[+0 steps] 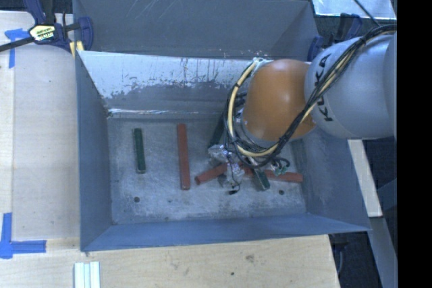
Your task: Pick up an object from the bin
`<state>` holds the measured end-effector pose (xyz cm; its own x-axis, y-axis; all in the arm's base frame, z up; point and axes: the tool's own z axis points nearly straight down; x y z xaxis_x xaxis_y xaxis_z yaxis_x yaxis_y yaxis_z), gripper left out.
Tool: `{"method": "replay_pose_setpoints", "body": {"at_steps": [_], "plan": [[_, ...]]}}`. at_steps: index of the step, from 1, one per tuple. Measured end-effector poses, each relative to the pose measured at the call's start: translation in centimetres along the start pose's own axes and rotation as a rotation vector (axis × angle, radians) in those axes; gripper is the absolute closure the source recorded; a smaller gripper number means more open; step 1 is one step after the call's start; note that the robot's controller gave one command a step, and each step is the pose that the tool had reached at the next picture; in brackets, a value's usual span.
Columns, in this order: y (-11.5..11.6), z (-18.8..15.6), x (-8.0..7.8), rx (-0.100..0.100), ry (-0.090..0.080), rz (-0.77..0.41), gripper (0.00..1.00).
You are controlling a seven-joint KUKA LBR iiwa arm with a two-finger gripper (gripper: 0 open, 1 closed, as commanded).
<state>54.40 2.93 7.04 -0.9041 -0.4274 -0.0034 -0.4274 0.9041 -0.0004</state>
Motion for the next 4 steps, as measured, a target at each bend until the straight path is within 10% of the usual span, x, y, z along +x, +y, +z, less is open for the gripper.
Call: {"method": "replay_pose_setpoints", "body": {"at_steps": [1, 2, 3, 4], "plan": [[0.0, 0.0, 0.0, 0.0, 0.001, 0.0, 0.0], [0.0, 0.0, 0.0, 0.0, -0.001, 0.001, 1.0], [0.0, 0.0, 0.0, 0.0, -0.001, 0.001, 1.0], [-0.4, -13.9, 1.5, 0.0, 0.0, 0.025, 1.0]]}}
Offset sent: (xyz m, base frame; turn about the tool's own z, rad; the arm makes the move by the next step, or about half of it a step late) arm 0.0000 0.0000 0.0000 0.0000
